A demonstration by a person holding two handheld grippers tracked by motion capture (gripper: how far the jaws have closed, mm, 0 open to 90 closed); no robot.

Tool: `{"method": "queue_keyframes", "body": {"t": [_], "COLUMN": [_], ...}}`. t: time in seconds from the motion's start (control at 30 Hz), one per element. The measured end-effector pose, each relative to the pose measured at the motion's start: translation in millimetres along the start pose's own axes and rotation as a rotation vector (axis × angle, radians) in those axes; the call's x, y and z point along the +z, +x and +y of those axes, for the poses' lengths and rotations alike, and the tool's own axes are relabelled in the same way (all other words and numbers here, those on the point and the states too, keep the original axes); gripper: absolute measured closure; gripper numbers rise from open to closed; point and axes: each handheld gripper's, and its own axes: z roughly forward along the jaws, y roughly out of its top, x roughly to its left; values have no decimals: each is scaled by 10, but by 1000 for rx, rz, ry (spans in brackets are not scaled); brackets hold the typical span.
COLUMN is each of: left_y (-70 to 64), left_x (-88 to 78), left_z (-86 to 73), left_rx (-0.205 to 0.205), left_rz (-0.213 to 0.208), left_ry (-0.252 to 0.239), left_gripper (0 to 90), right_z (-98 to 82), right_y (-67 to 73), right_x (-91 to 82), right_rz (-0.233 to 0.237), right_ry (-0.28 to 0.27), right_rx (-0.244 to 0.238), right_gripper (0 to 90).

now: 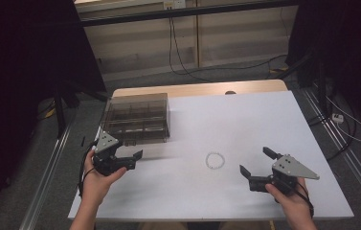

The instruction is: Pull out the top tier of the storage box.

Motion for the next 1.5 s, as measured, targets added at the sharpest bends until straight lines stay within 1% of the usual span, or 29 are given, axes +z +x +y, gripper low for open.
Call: {"method": "queue_keyframes", "body": {"t": [0.07, 0.13, 0.3, 0.37, 0.5, 0.6, 0.63, 0.67, 0.77, 0.83, 0.93, 1.03, 1.17, 1.27, 1.37, 1.43, 1.5], "left_y": [-22, -38, -31, -22, -18, -14, -8, -6, 4, 13, 18, 23, 34, 39, 42, 36, 33], "left_x": [4, 19, 50, 58, 68, 71, 69, 69, 61, 63, 79, 91, 102, 100, 104, 112, 115], "left_z": [-19, -37, -103, -124, -165, -198, -206, -214, -229, -238, -248, -250, -251, -254, -261, -269, -270], "left_rx": [1, 0, -10, -17, -13, -20, -14, -18, -28, -25, -23, -19, -17, -21, -23, -23, -21], "left_rz": [-5, -11, -14, -18, -18, -19, -18, -21, -26, -27, -30, -35, -38, -38, -39, -42, -42], "left_ry": [-3, -1, 14, 16, 8, 9, 8, -1, -7, -6, -9, -11, -9, -11, -8, -5, -2], "left_gripper": [135, 128, 114, 109, 98, 85, 85, 82, 75, 74, 73, 73, 71, 71, 68, 68, 68], "right_z": [15, 29, 27, 28, 55, 84, 93, 100, 110, 103, 89, 99, 126, 128, 116, 111, 107], "right_y": [3, 9, 24, 28, 47, 55, 58, 59, 71, 79, 86, 91, 100, 121, 146, 165, 180], "right_x": [26, 56, 144, 183, 264, 329, 350, 370, 424, 461, 516, 559, 599, 628, 660, 683, 706], "right_rz": [1, 15, 32, 37, 55, 57, 56, 54, 57, 65, 87, 91, 106, 116, 140, 151, 162], "right_ry": [6, 16, 65, 70, 90, 106, 113, 119, 136, 147, 176, 188, 189, 199, 214, 227, 240], "right_rx": [0, -2, -2, -2, -8, -6, -6, -10, -2, -2, 14, 17, 24, 19, 8, 2, -1], "right_gripper": [19, 17, 17, 17, 17, 17, 18, 19, 24, 40, 50, 54, 88, 105, 179, 186, 224]}}
